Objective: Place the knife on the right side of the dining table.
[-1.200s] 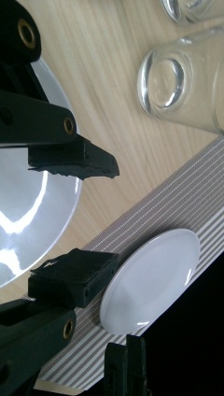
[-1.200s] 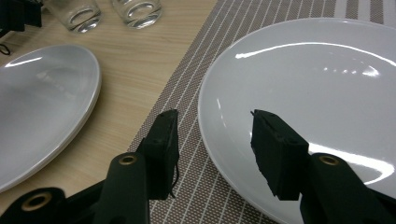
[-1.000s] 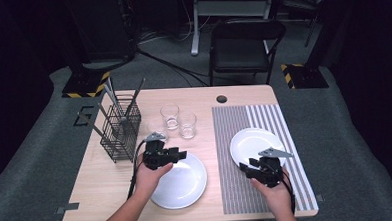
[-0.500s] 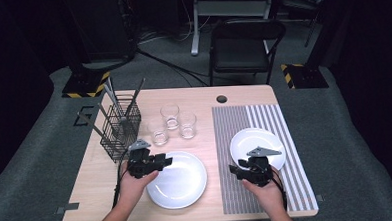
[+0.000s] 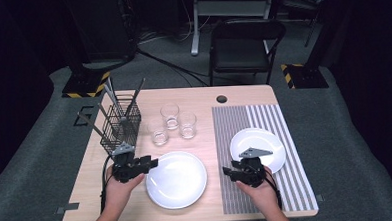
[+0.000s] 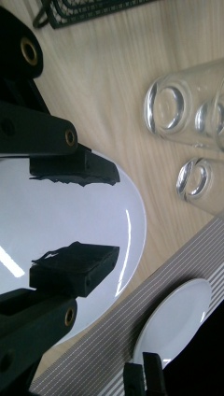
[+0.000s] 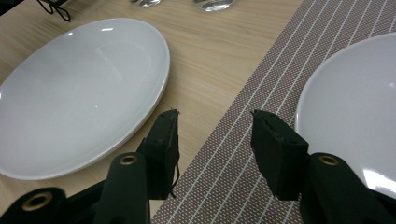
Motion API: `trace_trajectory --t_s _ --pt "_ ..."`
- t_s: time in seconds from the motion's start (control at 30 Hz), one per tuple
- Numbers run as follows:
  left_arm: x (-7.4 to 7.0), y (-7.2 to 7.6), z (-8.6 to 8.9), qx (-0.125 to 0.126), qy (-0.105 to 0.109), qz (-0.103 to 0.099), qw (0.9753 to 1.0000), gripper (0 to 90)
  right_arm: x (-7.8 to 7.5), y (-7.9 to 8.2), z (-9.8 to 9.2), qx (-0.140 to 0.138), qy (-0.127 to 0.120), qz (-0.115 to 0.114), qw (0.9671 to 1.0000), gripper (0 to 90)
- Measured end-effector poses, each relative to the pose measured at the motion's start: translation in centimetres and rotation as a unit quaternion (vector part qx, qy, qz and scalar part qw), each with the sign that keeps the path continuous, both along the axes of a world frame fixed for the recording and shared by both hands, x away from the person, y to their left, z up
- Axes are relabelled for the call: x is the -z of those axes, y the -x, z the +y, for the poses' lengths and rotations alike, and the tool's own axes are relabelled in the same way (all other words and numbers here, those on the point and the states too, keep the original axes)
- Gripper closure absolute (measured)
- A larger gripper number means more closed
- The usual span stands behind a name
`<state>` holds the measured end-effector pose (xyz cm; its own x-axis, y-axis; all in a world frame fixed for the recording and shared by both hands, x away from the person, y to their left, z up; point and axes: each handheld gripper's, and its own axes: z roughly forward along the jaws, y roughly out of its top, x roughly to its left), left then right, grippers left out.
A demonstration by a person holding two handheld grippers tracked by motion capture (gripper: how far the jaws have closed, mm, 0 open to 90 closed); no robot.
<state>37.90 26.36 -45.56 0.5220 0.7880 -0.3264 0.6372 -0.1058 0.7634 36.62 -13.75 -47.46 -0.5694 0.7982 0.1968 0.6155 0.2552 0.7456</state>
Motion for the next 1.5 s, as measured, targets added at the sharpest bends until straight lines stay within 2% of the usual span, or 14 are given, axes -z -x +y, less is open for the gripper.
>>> trace_trajectory --t_s 0.1,0.2,0.23,0.3,0.37,0.53,0.8,0.9,0.97,1.07,1.5 --pt "-0.2 -0.1 0.5 -0.011 0.004 0.004 0.9999 57.6 0.1 0.0 0.2 -0.005 0.002 0.004 1.0 51.2" --pt "-0.3 -0.1 0.9 -0.011 -0.006 0.004 0.9999 61.8 0.1 0.0 0.2 -0.006 0.0 0.005 1.0 51.2" --pt "-0.5 0.0 1.2 -0.011 -0.015 0.006 0.9998 63.9 0.1 -0.1 0.2 -0.005 -0.001 0.004 1.0 51.2" --pt "-0.8 -0.1 1.4 -0.012 -0.013 0.007 0.9998 64.8 0.1 0.0 0.1 -0.003 -0.001 0.002 1.0 51.2" --pt "-1.1 -0.2 1.6 -0.014 -0.008 0.009 0.9998 64.8 0.1 0.0 0.0 -0.001 -0.004 0.006 1.0 51.1" --pt "-1.8 -0.2 1.9 -0.007 -0.014 0.006 0.9999 63.1 0.2 0.0 -0.1 -0.003 -0.001 0.004 1.0 51.1" --pt "-3.9 0.4 4.2 -0.026 0.012 0.004 0.9996 59.9 0.3 -0.1 -0.2 0.004 -0.008 0.013 0.9999 51.2" --pt "-4.4 0.7 4.7 -0.031 0.01 0.001 0.9995 60.8 0.2 -0.1 -0.2 0.002 -0.008 0.01 0.9999 51.2" --pt "-5.1 0.9 5.8 -0.038 -0.006 -0.005 0.9993 62.5 0.1 -0.1 -0.3 0.005 -0.008 0.007 0.9999 51.1" --pt "-5.7 1.1 6.9 -0.048 -0.016 -0.009 0.9987 63.9 0.2 -0.2 -0.4 0.005 -0.01 0.009 0.9999 51.1" --pt "-7.0 1.3 10.5 -0.093 -0.034 -0.017 0.995 66.6 0.3 -0.4 -0.4 0.005 -0.009 0.012 0.9999 51.1"
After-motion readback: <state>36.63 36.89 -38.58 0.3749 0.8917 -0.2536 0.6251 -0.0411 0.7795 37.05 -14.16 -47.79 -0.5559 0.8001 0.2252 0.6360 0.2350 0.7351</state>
